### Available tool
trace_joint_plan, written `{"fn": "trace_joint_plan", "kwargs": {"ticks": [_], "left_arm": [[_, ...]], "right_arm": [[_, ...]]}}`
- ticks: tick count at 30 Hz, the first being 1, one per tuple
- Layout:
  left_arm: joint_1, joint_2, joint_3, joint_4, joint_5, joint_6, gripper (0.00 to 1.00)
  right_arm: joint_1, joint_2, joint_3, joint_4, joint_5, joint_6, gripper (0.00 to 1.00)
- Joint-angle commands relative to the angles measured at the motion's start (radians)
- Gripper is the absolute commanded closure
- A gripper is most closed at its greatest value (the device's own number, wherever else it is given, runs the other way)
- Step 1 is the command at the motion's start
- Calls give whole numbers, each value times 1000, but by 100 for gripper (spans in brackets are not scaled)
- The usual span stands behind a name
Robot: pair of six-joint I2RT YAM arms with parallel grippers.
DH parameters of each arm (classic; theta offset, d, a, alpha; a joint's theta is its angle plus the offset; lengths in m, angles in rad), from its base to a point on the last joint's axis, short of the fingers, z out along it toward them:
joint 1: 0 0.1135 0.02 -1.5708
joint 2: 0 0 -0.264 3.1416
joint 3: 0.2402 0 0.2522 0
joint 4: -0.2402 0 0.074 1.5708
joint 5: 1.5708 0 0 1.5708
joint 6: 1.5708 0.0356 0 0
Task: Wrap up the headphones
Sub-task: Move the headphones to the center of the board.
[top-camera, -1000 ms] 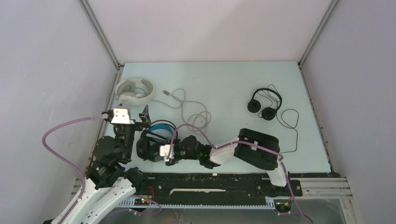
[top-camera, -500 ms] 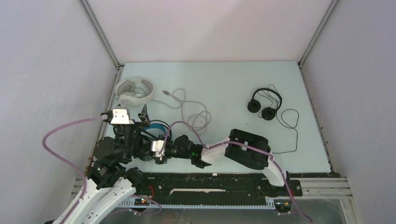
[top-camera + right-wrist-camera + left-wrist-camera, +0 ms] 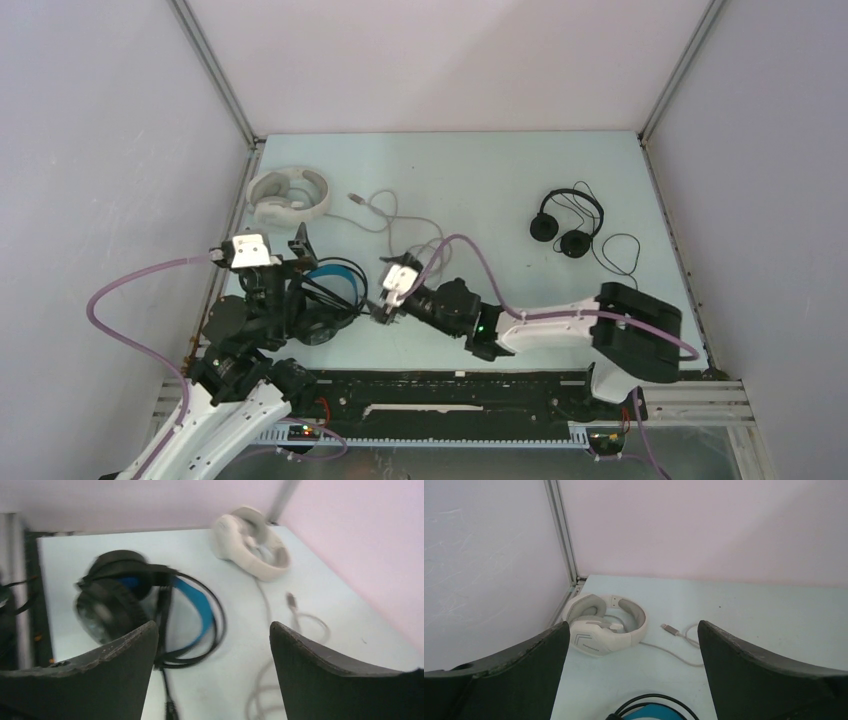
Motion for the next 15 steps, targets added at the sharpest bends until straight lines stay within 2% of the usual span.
{"fn": "trace_joint_plan", "kwargs": {"ticks": [1, 5, 8, 10, 15], "left_arm": [[7, -13, 30, -19, -7, -89, 0], [8, -4, 49, -52, 114, -118, 0], [9, 9, 65, -76, 191, -122, 0], [9, 12, 64, -78, 227, -120, 0], [9, 13, 53, -73, 287, -160, 0]], "right_arm": [[-66, -135, -11, -161, 294, 136, 17], [-203, -216, 21, -465, 426, 346, 21], [-381, -231, 104, -779, 385, 599, 27], [-523, -216, 125, -885, 323, 656, 31], [-733, -139, 185, -1028, 256, 647, 32]]}}
